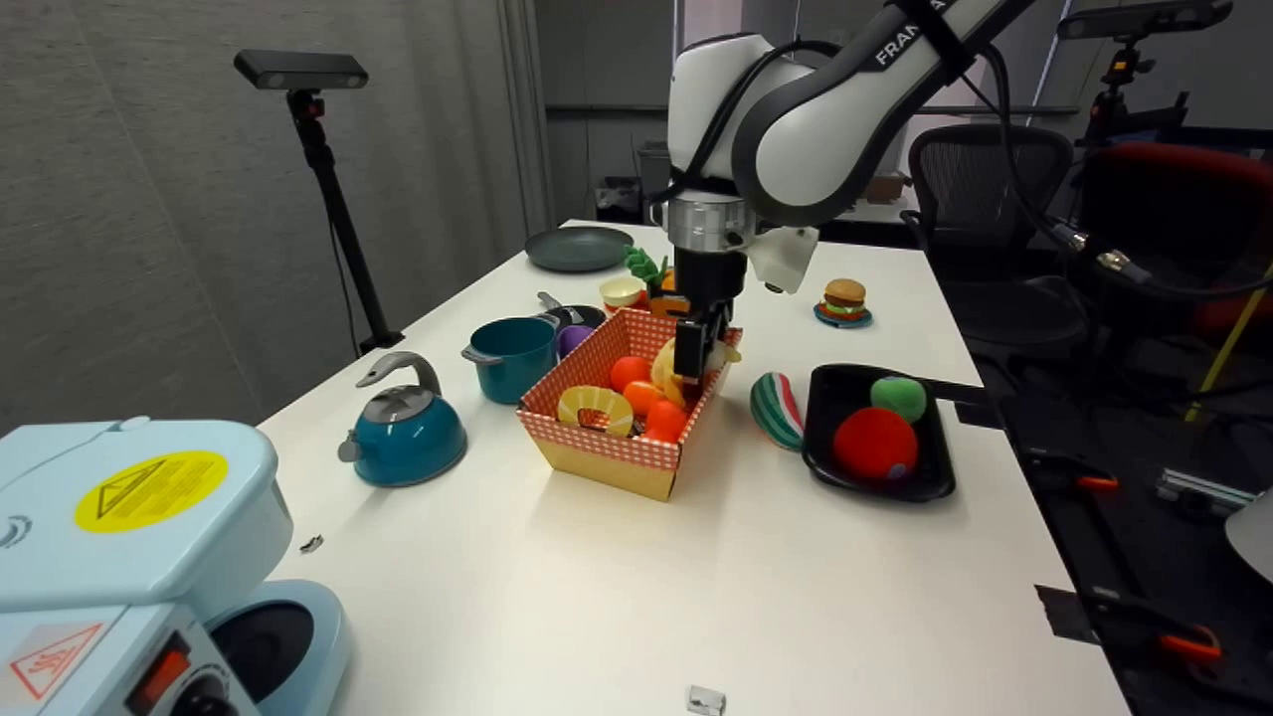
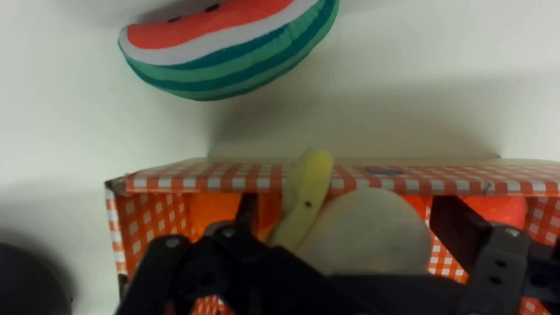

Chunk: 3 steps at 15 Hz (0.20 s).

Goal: Put the pineapple plush in the black pot, put the banana plush inside the basket

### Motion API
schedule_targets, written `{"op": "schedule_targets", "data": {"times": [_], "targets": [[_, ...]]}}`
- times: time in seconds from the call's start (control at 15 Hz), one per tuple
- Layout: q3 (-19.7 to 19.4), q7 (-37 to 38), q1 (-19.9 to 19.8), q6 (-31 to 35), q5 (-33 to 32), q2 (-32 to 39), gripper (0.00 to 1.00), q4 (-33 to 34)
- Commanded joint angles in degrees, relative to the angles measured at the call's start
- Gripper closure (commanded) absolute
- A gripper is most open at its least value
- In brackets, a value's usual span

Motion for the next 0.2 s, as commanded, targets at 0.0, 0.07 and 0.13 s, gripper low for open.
{"op": "schedule_targets", "data": {"times": [0.0, 0.07, 0.13], "targets": [[0.1, 0.0, -0.1, -0.1, 0.0, 0.0, 0.0, 0.1], [0.1, 0.0, -0.1, -0.1, 0.0, 0.0, 0.0, 0.1], [0.1, 0.0, -0.1, -0.1, 0.0, 0.0, 0.0, 0.1]]}}
